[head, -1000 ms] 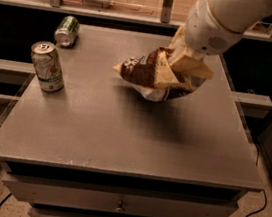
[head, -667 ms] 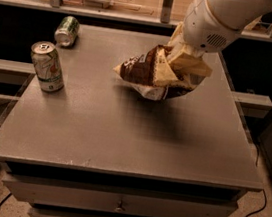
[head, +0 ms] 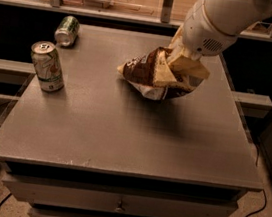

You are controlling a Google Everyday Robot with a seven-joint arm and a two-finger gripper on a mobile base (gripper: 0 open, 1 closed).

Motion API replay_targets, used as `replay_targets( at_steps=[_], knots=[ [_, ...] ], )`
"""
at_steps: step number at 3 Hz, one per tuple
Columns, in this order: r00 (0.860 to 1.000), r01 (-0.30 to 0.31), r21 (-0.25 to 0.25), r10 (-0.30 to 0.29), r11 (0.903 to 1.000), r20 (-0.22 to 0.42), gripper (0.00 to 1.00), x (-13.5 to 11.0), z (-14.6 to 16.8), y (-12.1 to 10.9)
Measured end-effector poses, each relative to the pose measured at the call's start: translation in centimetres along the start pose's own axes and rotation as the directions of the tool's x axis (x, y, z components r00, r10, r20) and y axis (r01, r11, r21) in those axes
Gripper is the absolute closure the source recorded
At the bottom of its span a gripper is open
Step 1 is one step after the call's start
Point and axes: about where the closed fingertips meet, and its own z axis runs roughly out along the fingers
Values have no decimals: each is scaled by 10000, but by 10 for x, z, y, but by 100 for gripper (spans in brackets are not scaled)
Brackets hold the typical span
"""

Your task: Move brown chip bag near green can

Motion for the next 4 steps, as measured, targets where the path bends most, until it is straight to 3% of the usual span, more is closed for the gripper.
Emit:
replay_targets(
  at_steps=[2, 4],
  knots=[
    [9996, 58, 799, -80, 9968, 277, 100, 20, 44, -86],
    [9900, 188, 1678, -419, 9856, 1348, 100, 6, 76, -175]
  ],
)
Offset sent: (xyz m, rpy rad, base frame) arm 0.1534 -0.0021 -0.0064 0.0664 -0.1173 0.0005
